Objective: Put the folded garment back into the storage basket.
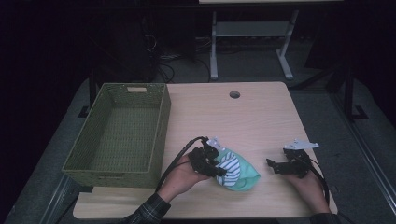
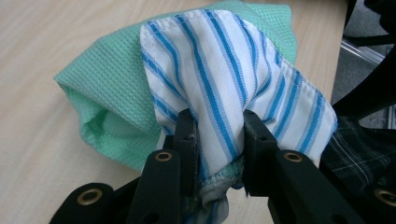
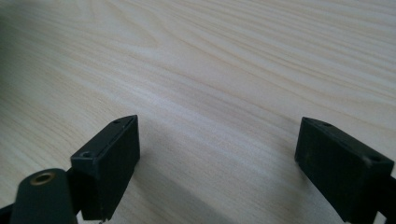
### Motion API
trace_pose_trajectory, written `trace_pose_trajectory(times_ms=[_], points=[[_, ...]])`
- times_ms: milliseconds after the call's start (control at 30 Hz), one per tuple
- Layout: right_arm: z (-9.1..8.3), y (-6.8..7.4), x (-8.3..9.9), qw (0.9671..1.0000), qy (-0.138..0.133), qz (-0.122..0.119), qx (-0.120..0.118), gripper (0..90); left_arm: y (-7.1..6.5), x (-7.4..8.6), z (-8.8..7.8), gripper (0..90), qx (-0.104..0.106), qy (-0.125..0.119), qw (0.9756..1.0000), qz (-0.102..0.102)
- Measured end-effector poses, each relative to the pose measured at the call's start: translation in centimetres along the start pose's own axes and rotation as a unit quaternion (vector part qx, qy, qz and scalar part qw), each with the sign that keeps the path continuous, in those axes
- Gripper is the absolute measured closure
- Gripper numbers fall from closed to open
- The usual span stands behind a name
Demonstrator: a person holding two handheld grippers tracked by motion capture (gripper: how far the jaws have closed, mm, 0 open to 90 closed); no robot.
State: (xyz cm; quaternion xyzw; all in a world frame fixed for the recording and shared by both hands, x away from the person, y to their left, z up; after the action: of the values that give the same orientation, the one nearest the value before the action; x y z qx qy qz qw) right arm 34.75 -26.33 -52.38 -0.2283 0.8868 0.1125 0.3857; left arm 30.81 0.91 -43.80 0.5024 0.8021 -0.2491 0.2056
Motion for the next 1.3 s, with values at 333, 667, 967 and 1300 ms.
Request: trace_pose_trajectory(times_ms=[333, 667, 967, 1300], points=[[0.0, 0.0, 0.0, 1.0000, 0.001, 0.001, 0.000, 13.3, 0.5, -1.6, -3.2, 70.9, -0.012, -0.014, 0.9998, 0.010], [0.0, 0.0, 0.0, 1.0000, 0.001, 0.003, 0.002, 12.8, 0.7, -2.7, -5.3, 70.9, -0.025, -0.020, 0.9993, 0.020], [0.0, 0.0, 0.0, 1.0000, 0.001, 0.003, 0.002, 12.8, 1.6, -2.8, -7.3, 70.9, -0.044, -0.031, 0.9984, 0.017], [0.0, 0.0, 0.0, 1.0000, 0.002, 0.003, 0.002, 12.0, 3.2, -1.9, -9.8, 70.9, -0.069, -0.048, 0.9964, -0.004]])
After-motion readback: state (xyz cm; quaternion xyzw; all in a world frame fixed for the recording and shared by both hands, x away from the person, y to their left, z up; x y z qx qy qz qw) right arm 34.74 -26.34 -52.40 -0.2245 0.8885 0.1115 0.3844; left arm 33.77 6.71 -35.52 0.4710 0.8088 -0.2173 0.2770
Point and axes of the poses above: each handheld gripper's, and its own axes: z roughly forward along the jaws, x roughly out of its underside, y roughly to its left, the point moved 6 cm from there along z, roughly forward along the jaws, and after that the axes turned 1 degree about -y, right-handed, at the moved point
